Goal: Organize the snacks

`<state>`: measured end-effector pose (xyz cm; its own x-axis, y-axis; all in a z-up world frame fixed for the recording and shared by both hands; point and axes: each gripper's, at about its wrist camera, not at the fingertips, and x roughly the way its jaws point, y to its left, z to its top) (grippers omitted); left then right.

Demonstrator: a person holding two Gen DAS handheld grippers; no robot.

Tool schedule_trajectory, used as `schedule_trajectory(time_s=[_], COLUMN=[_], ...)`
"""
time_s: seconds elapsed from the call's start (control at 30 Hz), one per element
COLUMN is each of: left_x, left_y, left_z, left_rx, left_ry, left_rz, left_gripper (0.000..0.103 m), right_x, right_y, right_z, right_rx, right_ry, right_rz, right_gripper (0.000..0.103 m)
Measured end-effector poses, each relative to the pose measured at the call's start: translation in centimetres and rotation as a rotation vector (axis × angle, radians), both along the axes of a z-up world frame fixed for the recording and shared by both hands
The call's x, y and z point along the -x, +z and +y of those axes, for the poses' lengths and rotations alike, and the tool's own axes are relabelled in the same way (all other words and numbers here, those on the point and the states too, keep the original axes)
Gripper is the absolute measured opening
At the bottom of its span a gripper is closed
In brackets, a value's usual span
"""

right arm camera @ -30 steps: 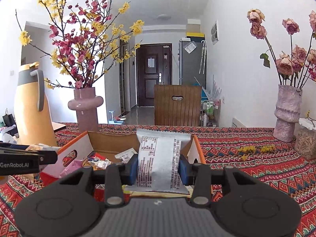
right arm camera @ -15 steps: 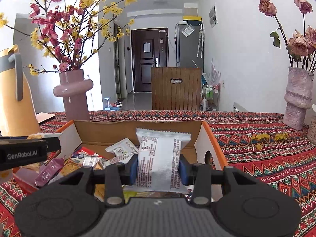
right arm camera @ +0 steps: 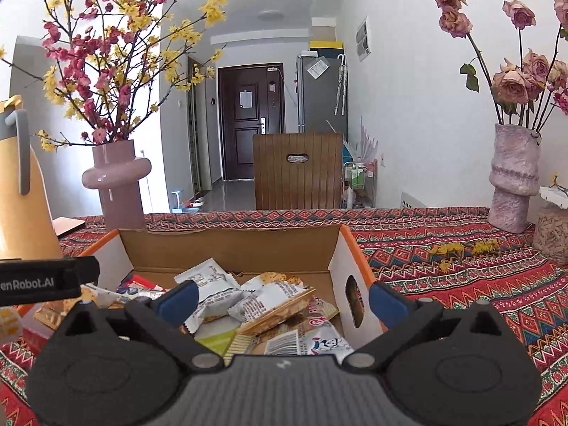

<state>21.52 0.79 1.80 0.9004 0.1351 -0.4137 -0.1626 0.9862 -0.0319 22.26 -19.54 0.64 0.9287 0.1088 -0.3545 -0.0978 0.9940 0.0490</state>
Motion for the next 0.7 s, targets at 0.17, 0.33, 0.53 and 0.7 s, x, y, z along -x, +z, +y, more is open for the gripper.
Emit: schedule_trajectory(time_s=[0.17, 0.33, 0.53, 0.7], left_x=[1.3, 2.8, 5.0, 6.6], left_y=[1.5, 1.7, 0.0, -2.2], left_z=[0.0, -0.2, -0.9, -1.8], left_rx=[0.004, 0.0, 0.0, 0.0], left_ry=[0.005, -0.017, -0.09, -0.136], left_rz=[-0.005, 0.056, 0.17, 0.276], left_gripper=[0.103, 0.103, 0.103, 0.103], right_x=[1.6, 4.6, 8.0, 9.8], right_y=[1.8, 2.9, 2.4, 0.3], right_z=[-1.1, -2.3, -3.2, -3.6], right_rx=[-0.022, -0.033, -0.003, 0.013], right_ry=[-0.021, 0.002, 0.027, 0.026], right_rz=[-0.033, -0.029, 0.001, 0.068], right_gripper=[0.103, 0.103, 0.103, 0.103])
